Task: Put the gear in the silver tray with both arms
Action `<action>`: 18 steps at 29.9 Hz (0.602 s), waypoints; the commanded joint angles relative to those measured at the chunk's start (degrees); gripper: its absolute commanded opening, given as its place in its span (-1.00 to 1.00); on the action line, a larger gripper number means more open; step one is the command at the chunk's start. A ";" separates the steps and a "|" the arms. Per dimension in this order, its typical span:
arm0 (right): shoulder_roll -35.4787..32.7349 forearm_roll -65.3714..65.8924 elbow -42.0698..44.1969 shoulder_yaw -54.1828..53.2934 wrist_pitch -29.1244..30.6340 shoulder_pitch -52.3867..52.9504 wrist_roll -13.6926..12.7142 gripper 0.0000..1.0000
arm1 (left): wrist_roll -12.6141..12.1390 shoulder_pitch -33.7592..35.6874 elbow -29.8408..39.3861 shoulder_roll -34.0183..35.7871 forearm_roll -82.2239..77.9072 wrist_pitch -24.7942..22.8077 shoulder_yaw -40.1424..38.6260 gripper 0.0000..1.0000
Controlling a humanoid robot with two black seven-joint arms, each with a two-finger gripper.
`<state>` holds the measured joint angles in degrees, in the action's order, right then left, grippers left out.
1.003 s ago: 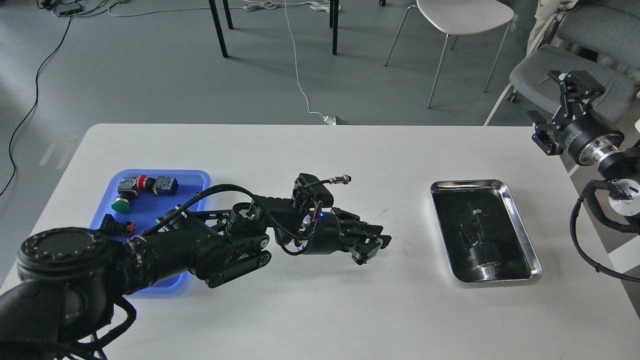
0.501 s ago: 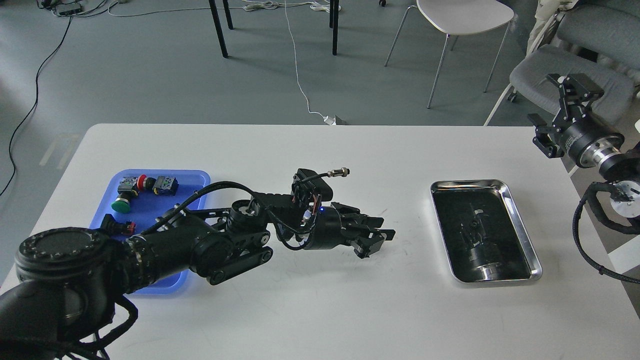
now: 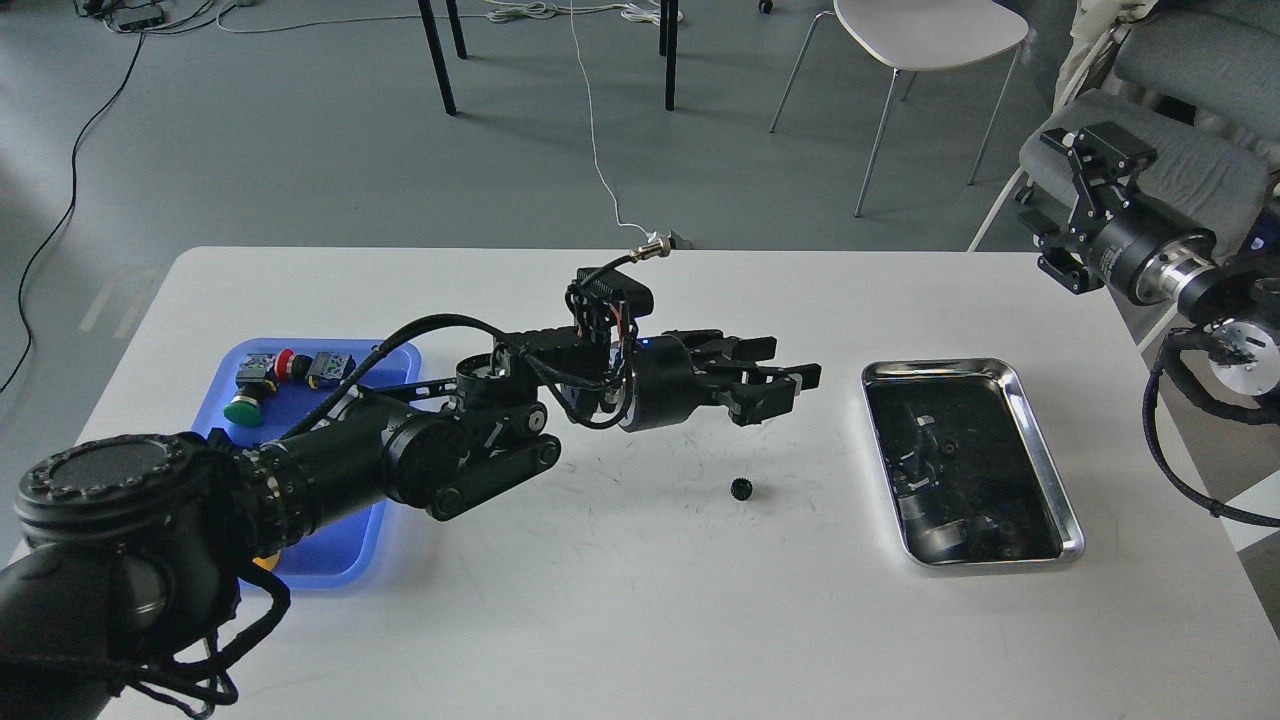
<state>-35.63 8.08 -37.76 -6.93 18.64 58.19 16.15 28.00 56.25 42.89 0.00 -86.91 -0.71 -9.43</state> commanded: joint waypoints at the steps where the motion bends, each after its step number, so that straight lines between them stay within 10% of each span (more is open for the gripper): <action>1: -0.49 1.58 -0.13 6.74 0.87 4.81 -0.33 0.83 | 0.00 0.70 -0.08 0.00 0.78 0.61 -1.73 0.45; 18: -0.49 21.97 -11.98 13.44 1.22 15.46 -1.47 0.80 | 0.00 0.97 -2.28 7.90 19.22 2.20 -11.14 0.86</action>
<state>-36.15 27.02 -47.39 6.36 19.69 72.31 14.58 28.00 57.21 40.80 5.46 -72.46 1.12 -20.43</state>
